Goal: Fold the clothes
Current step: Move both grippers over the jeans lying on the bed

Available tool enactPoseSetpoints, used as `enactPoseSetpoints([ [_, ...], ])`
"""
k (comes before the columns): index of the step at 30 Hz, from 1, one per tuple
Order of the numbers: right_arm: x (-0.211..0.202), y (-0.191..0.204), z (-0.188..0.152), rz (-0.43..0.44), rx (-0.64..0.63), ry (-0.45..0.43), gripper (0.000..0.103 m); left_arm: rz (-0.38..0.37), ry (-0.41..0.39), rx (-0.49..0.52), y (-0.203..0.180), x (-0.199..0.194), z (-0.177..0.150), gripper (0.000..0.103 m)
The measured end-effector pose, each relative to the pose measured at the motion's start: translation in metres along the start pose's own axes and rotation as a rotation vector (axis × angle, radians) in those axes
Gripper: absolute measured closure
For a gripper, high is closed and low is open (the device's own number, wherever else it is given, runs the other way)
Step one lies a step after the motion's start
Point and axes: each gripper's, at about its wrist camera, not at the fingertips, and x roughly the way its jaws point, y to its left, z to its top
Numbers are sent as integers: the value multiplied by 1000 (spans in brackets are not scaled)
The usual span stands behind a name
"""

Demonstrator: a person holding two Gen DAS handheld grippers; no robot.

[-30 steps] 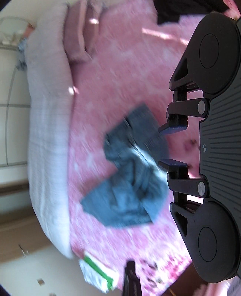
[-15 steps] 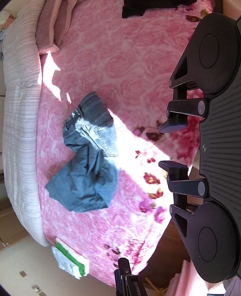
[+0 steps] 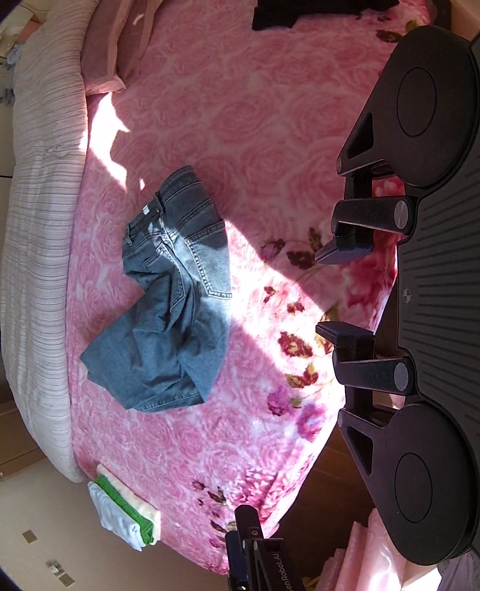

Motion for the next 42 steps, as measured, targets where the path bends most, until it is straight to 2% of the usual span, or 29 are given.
enactPoseSetpoints([
  [3, 13, 13, 18, -2, 30, 16, 65, -11, 24, -5, 26, 14, 4, 71],
  [9, 37, 59, 62, -25, 0, 15, 65, -7, 72, -37, 102, 47, 25, 71],
  [13, 52, 84, 83, -40, 21, 14, 65, -7, 75, 2, 140, 64, 49, 71],
  [19, 77, 107, 103, -63, 109, 29, 64, -42, 79, 76, 169, 92, 76, 71],
  [22, 90, 112, 108, -71, 167, 51, 64, -70, 110, 116, 175, 113, 80, 71],
  [28, 114, 95, 102, -102, 312, 137, 64, -90, 182, 158, 183, 152, 83, 71],
  [31, 121, 77, 104, -136, 322, 183, 64, -106, 203, 136, 183, 166, 89, 71],
  [36, 133, 46, 118, -176, 352, 185, 64, -88, 215, 109, 175, 184, 109, 71],
  [42, 161, -6, 154, -181, 357, 191, 64, -41, 203, 50, 163, 204, 140, 67],
])
